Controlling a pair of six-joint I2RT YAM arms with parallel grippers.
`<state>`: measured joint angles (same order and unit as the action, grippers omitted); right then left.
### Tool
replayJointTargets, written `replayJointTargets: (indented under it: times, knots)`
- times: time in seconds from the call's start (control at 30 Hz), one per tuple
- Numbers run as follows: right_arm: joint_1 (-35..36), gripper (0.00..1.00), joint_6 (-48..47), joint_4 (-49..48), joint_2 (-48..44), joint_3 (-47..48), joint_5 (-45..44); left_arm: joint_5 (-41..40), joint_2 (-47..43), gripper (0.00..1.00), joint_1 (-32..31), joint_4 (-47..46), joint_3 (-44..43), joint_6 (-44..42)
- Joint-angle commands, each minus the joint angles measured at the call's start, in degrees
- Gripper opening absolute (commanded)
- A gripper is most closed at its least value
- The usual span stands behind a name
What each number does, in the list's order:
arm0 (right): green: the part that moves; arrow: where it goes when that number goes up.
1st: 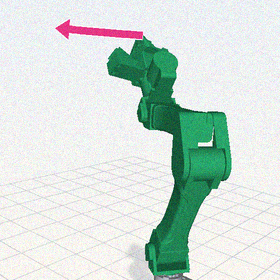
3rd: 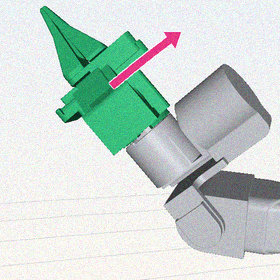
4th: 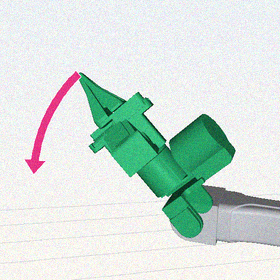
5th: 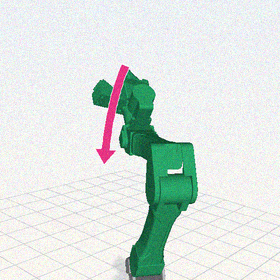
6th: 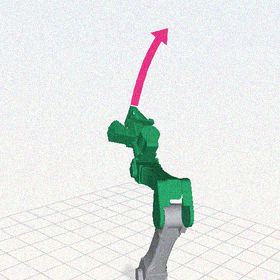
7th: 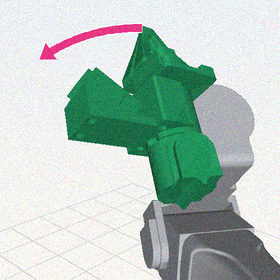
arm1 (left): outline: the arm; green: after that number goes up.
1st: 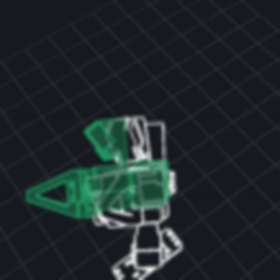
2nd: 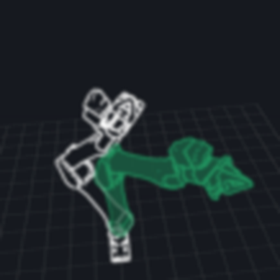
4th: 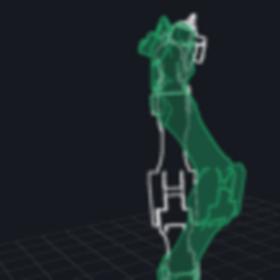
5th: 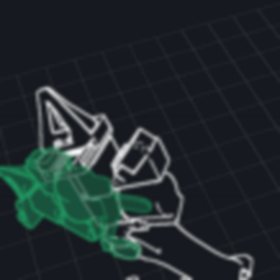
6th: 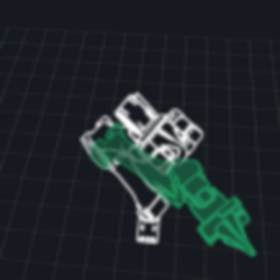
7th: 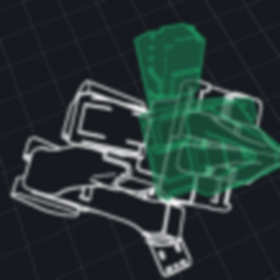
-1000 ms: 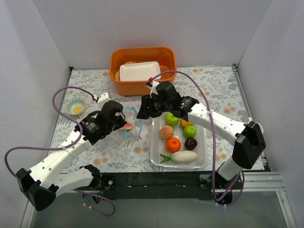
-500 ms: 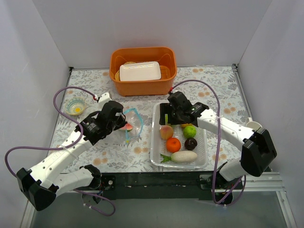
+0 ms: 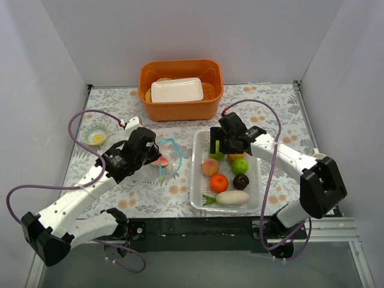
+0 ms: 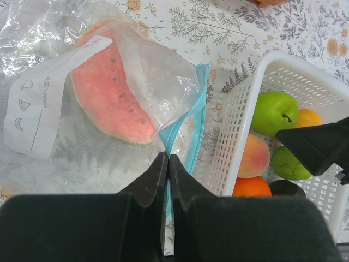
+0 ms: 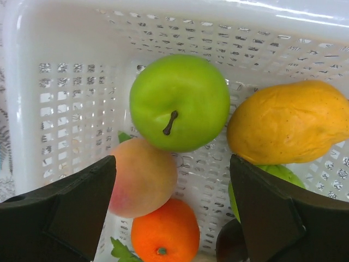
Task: Place the food in the zip-top bag and seal the zipper
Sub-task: Pick up the fake fruit from the bin.
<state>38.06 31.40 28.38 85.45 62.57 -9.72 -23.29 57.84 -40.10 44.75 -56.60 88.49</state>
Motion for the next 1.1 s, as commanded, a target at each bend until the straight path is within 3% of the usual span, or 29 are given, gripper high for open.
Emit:
replayJointTargets:
  times: [0.0, 0.43, 1.07]
  knots:
    - [-1.06, 0.91, -2.48, -0.88, 3.40, 4.66, -0.31, 0.17, -0.63, 0.00, -0.16, -1.07, 0.61, -0.60]
    - [-1.59, 0.92, -5.82, -0.17, 10.79, 8.62, 0.93, 0.35, -0.01, 0.00, -0.16, -1.77, 0.70, -1.30]
    - [-1.68, 0.90, -6.52, -0.78, 13.69, 9.24, 1.45, 0.88, 0.34, 0.00, -0.16, -2.04, 0.44, -2.00]
